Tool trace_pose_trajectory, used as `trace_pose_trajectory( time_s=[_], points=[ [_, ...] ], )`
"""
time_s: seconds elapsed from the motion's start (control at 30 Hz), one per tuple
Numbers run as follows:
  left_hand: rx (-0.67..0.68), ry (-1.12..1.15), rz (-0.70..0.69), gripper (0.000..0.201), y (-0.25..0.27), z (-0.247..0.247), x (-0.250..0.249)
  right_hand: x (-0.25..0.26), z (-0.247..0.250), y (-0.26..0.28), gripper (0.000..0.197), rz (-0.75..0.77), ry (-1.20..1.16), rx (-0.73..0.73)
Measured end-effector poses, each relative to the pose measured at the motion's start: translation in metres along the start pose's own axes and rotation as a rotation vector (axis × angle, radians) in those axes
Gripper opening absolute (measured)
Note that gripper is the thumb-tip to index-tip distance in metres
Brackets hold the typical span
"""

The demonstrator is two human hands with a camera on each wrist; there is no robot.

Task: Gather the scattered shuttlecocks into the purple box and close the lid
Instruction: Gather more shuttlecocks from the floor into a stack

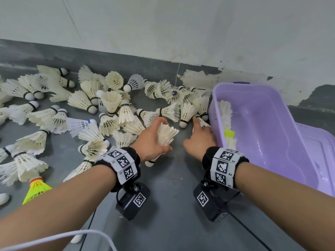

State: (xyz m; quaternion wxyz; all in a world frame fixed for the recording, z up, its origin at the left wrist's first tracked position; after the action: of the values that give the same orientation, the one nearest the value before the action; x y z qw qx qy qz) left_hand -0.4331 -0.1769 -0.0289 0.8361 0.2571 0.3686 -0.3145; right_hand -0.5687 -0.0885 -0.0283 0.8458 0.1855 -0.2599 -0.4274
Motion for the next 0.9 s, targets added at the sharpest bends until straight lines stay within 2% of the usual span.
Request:
trace_pose_trajectory(
  time_s=[0.07, 0.13, 0.23, 0.3, 0.4, 0.47, 0.53, 0.63, 0.77, 0.9],
  points=[
    [0.006, -0.007, 0.013, 0.063, -0.001, -0.002, 0.003, 0.001, 0.007, -0.004, 0.065, -0.005, -0.148, -0.036],
    [0.011, -0.016, 0.020, 0.064, 0.001, -0.002, 0.005, 0.007, 0.021, -0.002, 0.045, 0.061, -0.281, -0.129],
    [-0.001, -0.009, 0.034, 0.066, 0.002, 0.000, 0.007, 0.015, 0.041, 0.007, 0.042, 0.199, -0.371, -0.266],
    [-0.009, -0.002, 0.047, 0.069, 0.001, 0.001, 0.007, 0.020, 0.050, 0.014, 0.032, 0.283, -0.431, -0.335],
    [-0.018, 0.024, 0.050, 0.083, 0.001, 0.004, 0.007, 0.028, 0.050, 0.019, 0.017, 0.375, -0.456, -0.300],
    [-0.008, 0.036, 0.053, 0.097, 0.001, 0.005, 0.004, 0.036, 0.046, 0.024, 0.018, 0.455, -0.461, -0.233],
    [0.015, 0.046, 0.046, 0.107, 0.003, 0.005, -0.001, 0.043, 0.039, 0.029, 0.030, 0.496, -0.396, -0.150],
    [0.079, 0.069, -0.013, 0.113, 0.004, 0.002, -0.009, 0.052, 0.029, 0.035, 0.043, 0.530, -0.252, -0.057],
    [0.114, 0.050, -0.105, 0.109, 0.004, -0.004, -0.020, 0.054, 0.032, 0.044, 0.038, 0.573, -0.183, -0.087],
    [0.126, 0.150, -0.137, 0.087, -0.005, -0.021, -0.034, 0.041, 0.037, 0.042, 0.038, 0.528, -0.150, -0.121]
  ],
)
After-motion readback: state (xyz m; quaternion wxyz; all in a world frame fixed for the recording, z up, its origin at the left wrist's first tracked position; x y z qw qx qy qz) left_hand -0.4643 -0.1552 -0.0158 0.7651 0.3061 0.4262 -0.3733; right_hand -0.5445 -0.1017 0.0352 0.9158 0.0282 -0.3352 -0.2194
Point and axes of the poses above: each hand's wrist, its own y-axis away from the middle knuckle, its own z-axis out of the back of the hand, x = y × z, the point moved 8 cm from there along -y, towards the middle knuckle, and after that the axes turned 3 degrees about -z, right-handed, at the moved point
